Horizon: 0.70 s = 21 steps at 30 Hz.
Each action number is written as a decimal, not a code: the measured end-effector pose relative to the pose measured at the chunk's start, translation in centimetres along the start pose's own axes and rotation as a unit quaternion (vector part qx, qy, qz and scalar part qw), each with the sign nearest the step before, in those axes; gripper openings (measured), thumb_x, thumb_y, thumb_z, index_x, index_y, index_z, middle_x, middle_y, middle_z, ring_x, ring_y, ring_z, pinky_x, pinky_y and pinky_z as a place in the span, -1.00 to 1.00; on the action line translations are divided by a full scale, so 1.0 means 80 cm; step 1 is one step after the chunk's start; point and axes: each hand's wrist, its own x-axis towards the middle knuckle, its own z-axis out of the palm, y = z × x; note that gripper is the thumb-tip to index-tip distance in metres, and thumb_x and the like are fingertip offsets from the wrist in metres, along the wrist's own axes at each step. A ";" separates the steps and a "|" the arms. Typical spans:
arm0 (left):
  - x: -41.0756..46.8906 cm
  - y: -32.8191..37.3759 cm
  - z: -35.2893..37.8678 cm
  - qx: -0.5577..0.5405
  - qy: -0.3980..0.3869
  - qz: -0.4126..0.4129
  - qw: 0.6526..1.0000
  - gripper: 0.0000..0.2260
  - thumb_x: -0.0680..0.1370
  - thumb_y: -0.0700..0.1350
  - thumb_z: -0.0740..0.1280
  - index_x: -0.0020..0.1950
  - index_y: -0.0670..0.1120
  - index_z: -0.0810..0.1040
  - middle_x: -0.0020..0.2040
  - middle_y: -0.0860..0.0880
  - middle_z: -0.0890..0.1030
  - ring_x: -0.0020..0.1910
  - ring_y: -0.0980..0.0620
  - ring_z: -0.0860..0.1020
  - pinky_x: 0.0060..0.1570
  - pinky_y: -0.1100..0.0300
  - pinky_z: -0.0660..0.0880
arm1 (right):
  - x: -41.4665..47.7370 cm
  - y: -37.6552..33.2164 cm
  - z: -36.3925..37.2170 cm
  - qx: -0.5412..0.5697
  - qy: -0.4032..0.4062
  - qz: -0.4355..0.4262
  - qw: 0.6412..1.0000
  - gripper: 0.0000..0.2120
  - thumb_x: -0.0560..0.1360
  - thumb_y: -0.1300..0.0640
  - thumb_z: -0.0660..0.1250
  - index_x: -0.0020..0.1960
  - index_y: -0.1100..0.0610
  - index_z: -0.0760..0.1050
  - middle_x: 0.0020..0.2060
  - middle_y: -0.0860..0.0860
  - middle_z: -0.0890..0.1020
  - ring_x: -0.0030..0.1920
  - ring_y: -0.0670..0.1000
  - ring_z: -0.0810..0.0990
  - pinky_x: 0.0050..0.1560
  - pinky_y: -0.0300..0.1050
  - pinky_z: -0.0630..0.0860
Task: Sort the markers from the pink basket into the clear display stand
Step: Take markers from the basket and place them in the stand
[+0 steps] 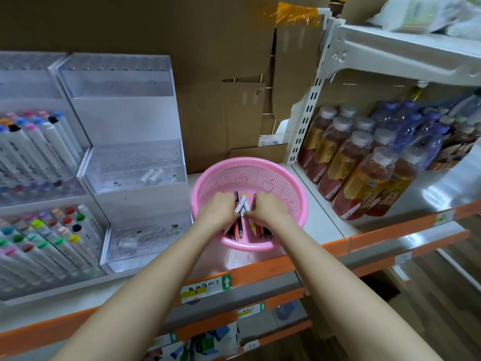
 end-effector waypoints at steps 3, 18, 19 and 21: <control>-0.001 0.003 -0.004 -0.026 0.000 0.004 1.000 -0.76 0.45 -0.19 0.32 -0.37 -0.04 0.34 -0.37 -0.03 0.45 -0.34 -0.03 0.45 -0.43 0.13 0.29 | 0.000 0.001 0.000 0.053 0.013 0.003 0.998 -0.79 0.47 -0.03 0.31 -0.16 0.11 0.42 -0.19 0.08 0.55 -0.18 0.13 0.50 -0.24 -0.11 0.36; -0.019 -0.004 -0.019 -0.350 0.120 0.126 0.920 -0.55 0.42 -0.27 0.39 0.25 0.05 0.43 -0.21 -0.12 0.59 -0.22 -0.12 0.61 -0.16 -0.09 0.61 | -0.026 -0.004 -0.033 0.365 0.064 -0.136 0.919 -0.45 0.42 0.35 0.38 0.33 0.03 0.36 -0.09 0.07 0.55 -0.11 0.10 0.63 -0.22 0.13 0.64; -0.022 -0.003 -0.020 -0.351 0.134 0.133 0.917 -0.50 0.42 -0.27 0.39 0.29 0.08 0.40 -0.21 -0.10 0.58 -0.22 -0.11 0.61 -0.17 -0.08 0.62 | -0.027 -0.004 -0.033 0.357 0.081 -0.145 0.919 -0.44 0.40 0.34 0.37 0.34 0.01 0.36 -0.05 0.05 0.55 -0.06 0.06 0.61 -0.20 0.14 0.64; -0.027 0.000 -0.022 -0.332 0.160 0.150 0.917 -0.41 0.41 -0.28 0.40 0.36 0.11 0.36 -0.16 0.02 0.57 -0.22 -0.01 0.59 -0.19 -0.01 0.62 | -0.033 -0.005 -0.035 0.353 0.101 -0.163 0.916 -0.39 0.38 0.36 0.35 0.36 -0.02 0.35 0.01 -0.05 0.54 -0.03 -0.03 0.58 -0.16 0.11 0.64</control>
